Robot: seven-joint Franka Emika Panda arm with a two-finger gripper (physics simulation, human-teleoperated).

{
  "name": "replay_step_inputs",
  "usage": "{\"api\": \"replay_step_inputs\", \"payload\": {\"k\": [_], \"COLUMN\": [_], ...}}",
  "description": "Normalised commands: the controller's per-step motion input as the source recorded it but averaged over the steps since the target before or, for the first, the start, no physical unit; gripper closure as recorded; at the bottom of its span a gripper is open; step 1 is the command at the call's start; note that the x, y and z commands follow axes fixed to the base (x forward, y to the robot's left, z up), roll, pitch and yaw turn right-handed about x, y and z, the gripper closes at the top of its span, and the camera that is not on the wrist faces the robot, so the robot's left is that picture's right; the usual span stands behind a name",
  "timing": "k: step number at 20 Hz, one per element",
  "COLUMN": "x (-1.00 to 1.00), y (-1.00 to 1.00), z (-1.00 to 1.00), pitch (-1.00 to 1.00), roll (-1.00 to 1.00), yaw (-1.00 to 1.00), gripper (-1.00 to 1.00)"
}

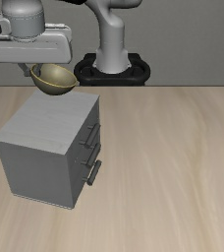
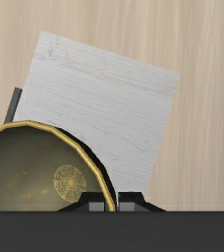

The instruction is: Pick up the pocelain bowl on the table and place it on the white cabinet

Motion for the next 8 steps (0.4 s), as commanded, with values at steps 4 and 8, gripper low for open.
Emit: {"api": "replay_step_inputs", "payload": {"k": [4, 8], "x": [0.50, 0.00], "y": [0.00, 0.00], "z": [-0.50, -1.00], "pitch": [0.00, 0.00], "roll": [0.00, 0.00], "yaw": [0.00, 0.00], "gripper": [1.00, 1.00]}}
